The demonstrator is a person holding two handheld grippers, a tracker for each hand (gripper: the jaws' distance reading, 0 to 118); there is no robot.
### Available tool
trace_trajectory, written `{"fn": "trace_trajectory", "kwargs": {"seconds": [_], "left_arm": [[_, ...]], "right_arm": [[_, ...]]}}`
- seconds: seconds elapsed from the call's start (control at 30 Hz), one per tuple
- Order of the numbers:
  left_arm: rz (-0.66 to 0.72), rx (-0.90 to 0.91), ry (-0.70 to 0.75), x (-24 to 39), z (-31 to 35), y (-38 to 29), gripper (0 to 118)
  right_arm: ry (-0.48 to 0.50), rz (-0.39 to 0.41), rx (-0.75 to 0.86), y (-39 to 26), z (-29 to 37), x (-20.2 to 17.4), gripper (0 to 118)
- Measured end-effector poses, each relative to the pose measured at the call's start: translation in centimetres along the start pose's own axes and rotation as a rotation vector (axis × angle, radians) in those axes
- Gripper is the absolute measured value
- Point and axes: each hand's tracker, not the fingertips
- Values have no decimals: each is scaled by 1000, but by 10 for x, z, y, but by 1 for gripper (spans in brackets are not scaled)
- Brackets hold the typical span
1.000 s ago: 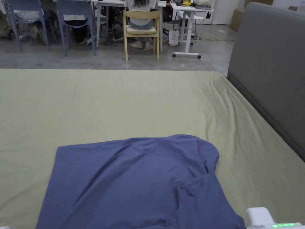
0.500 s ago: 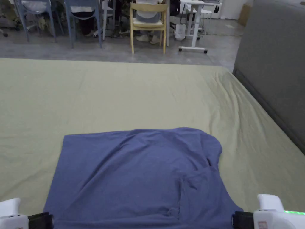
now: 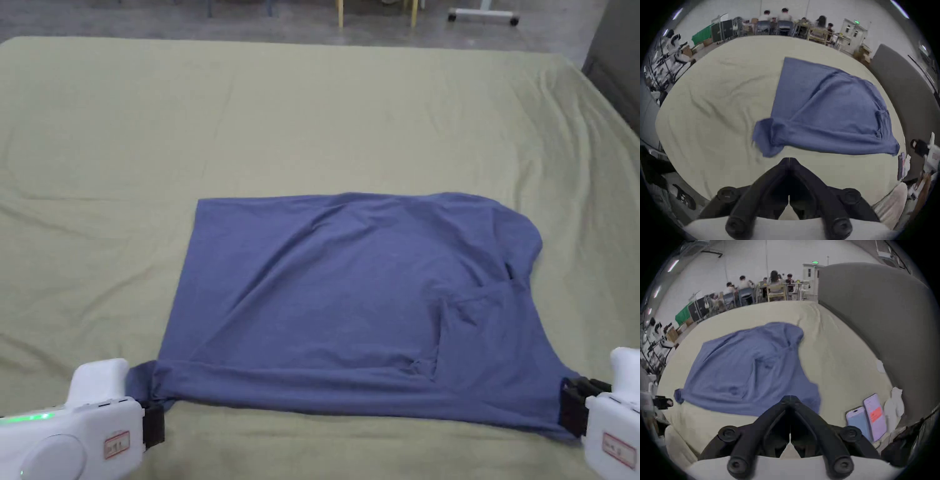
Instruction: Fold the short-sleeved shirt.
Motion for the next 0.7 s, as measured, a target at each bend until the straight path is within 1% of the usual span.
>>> {"fn": "trace_trajectory", "kwargs": {"seconds": [0.03,0.07,0.1,0.13,0.17,0.2,0.23,0.27,0.37,0.43,0.47,0.5,0.53,0.57,0.6,0.63,0.67,0.7], "left_arm": [[-14,0,10,2,-5,2,0],[-11,-6,31,2,-9,5,0],[-4,10,67,0,-13,8,1],[5,49,77,-4,-18,12,29],[-2,41,102,-1,-21,19,88],[-7,9,121,-2,-28,23,118],[1,73,133,0,-30,24,118],[-12,78,160,2,-38,28,118],[-61,56,177,-3,-65,39,118],[-90,44,189,0,-78,46,118],[-123,43,188,4,-83,44,114],[-152,38,181,8,-86,43,94],[-141,39,165,13,-84,43,67],[-113,39,95,16,-79,43,45],[-56,58,40,20,-75,41,44],[-100,69,138,26,-73,39,43],[-114,54,122,28,-72,39,41],[-92,41,88,10,-78,43,34]], "right_arm": [[28,-32,-10,-2,-4,0,2],[35,-44,-15,-2,-7,1,2],[18,-22,1,-3,-5,-2,2],[-3,3,-5,-2,-7,-2,2],[-28,27,-3,-1,-9,-1,2],[-40,36,2,0,-10,1,2],[-44,37,-1,5,-13,2,2],[-45,32,-3,7,-14,5,2],[-56,26,-22,13,-24,12,2],[-87,62,-39,13,-33,14,2],[-92,94,-45,13,-37,15,2],[-91,117,-48,15,-43,17,2],[-97,134,-50,16,-47,19,2],[-113,144,-60,18,-51,22,2],[-128,141,-67,19,-54,25,3],[-135,134,-74,23,-58,30,3],[-132,124,-81,25,-60,35,6],[-118,108,-90,26,-61,40,29]]}}
